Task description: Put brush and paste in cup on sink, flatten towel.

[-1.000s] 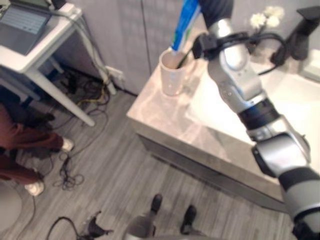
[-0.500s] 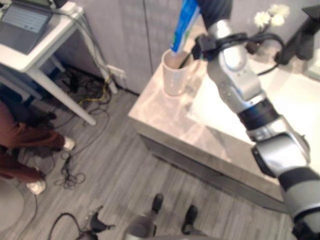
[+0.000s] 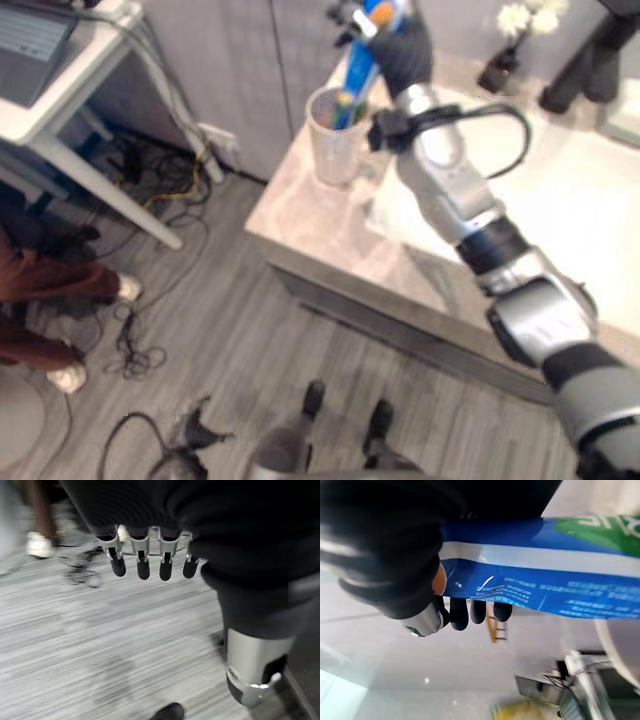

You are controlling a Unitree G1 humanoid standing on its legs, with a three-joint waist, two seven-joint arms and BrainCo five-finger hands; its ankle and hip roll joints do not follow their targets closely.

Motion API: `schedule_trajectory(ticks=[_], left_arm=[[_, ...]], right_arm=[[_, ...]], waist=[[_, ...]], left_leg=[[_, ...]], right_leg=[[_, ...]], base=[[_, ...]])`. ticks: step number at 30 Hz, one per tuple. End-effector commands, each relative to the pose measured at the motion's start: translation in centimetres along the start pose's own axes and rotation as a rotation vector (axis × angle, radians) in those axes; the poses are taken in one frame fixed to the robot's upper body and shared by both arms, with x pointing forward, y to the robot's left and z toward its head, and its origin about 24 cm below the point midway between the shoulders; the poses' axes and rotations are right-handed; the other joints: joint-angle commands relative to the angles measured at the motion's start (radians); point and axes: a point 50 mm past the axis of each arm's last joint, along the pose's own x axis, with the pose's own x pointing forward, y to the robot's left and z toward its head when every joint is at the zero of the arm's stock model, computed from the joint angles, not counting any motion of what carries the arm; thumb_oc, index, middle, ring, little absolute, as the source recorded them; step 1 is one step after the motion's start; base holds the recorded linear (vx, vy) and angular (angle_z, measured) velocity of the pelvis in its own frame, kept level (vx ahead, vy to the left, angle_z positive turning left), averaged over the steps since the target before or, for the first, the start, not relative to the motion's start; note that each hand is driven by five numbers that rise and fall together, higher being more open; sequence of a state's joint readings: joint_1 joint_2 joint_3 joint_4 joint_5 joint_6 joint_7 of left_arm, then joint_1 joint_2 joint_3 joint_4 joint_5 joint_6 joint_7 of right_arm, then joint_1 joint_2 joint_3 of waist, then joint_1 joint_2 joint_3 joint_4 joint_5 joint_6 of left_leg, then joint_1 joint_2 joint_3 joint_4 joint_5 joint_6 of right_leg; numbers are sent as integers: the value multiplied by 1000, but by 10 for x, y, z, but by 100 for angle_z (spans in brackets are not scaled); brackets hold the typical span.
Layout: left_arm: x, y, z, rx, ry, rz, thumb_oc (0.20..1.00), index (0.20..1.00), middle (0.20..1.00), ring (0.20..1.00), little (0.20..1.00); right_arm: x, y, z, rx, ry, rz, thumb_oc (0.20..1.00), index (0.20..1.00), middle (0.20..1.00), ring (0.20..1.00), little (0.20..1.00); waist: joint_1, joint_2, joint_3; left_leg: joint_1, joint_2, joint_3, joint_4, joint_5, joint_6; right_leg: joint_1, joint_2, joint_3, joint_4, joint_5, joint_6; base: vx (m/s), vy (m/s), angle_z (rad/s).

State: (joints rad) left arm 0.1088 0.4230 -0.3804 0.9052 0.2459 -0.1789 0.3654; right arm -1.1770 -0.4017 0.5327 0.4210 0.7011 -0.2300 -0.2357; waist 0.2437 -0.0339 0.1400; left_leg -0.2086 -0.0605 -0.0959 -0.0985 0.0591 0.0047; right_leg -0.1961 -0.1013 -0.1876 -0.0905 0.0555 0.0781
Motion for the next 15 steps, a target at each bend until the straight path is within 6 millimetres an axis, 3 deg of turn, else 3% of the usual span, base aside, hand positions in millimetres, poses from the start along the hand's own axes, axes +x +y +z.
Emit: schedule_trajectory(ticks=[1, 13, 14, 15], left_arm=[[2, 14, -10, 51, 17, 16, 1000, 1000, 1000, 1000, 1000], [4, 21, -9, 48, 13, 39, 1000, 1000, 1000, 1000, 1000], [5, 22, -8, 49, 13, 40, 1000, 1000, 1000, 1000, 1000], [6, 23, -8, 53, 12, 43, 1000, 1000, 1000, 1000, 1000]], right_arm=[[12, 4, 32, -35, -147, 30, 200, 200, 200, 200, 200], [10, 10, 29, -29, -135, 64, 200, 200, 200, 200, 200], [9, 9, 28, -38, -130, 62, 1000, 1000, 1000, 1000, 1000], [10, 10, 31, -65, -138, 77, 1000, 1000, 1000, 1000, 1000]], waist=[[16, -29, 15], [7, -37, 13], [6, -39, 12], [4, -41, 12]], left_leg=[[-2, -44, -40, 11, -54, 63], [-6, -44, -35, 11, -55, 65], [-5, -43, -33, 11, -55, 64], [-5, -43, -32, 11, -55, 64]], right_leg=[[58, -50, 49, 3, 29, 35], [51, -49, 56, 3, 29, 35], [50, -48, 58, 3, 30, 35], [49, -48, 58, 3, 31, 35]], base=[[0, 0, 0], [0, 0, 0], [0, 0, 0], [0, 0, 0]])
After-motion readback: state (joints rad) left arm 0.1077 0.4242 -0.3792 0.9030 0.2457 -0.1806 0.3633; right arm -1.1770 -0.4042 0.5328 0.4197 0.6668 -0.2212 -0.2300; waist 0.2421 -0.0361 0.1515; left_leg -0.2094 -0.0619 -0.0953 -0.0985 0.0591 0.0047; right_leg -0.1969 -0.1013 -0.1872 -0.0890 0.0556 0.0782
